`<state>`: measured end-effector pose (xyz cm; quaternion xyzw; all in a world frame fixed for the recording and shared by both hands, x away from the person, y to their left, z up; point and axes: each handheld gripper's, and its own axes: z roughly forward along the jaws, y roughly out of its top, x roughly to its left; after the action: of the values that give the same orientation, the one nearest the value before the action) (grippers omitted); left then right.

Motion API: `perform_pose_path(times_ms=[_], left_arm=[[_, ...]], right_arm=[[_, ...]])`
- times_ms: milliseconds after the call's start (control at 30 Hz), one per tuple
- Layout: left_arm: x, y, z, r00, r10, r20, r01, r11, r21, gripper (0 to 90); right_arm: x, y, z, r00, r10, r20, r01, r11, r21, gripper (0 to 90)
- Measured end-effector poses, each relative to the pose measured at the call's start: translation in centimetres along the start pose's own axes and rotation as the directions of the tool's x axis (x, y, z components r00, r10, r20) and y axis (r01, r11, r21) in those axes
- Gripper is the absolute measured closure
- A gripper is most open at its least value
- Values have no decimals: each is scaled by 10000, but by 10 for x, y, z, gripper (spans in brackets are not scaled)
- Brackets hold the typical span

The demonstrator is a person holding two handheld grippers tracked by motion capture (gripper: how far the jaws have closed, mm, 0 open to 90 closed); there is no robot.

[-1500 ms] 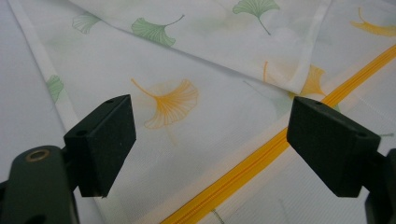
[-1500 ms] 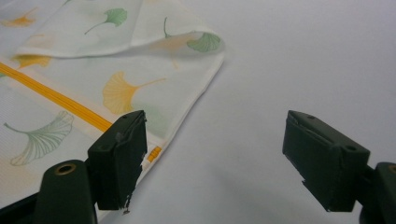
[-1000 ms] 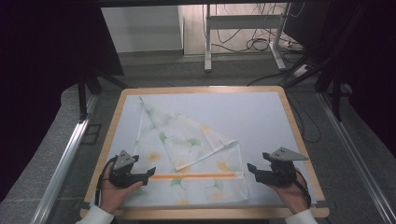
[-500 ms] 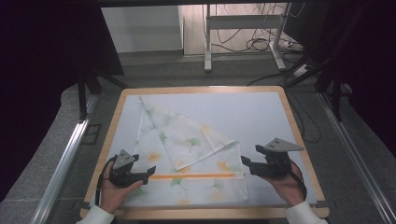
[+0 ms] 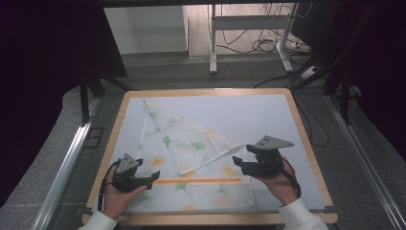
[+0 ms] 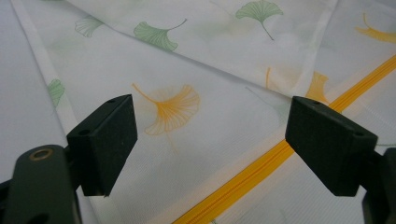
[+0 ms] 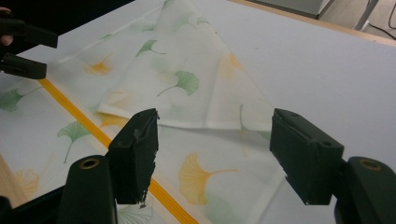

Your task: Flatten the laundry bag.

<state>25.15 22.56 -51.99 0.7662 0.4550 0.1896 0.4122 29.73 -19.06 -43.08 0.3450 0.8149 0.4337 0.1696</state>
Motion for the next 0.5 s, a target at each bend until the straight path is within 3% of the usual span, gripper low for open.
perform_pose_path(times_ms=[500], left_arm=[[-1, 0, 0, 10000, -57, 18, 57, 10000, -63, 170]], right_arm=[[16, 7, 24, 9985, -58, -541, 60, 10000, 32, 329]])
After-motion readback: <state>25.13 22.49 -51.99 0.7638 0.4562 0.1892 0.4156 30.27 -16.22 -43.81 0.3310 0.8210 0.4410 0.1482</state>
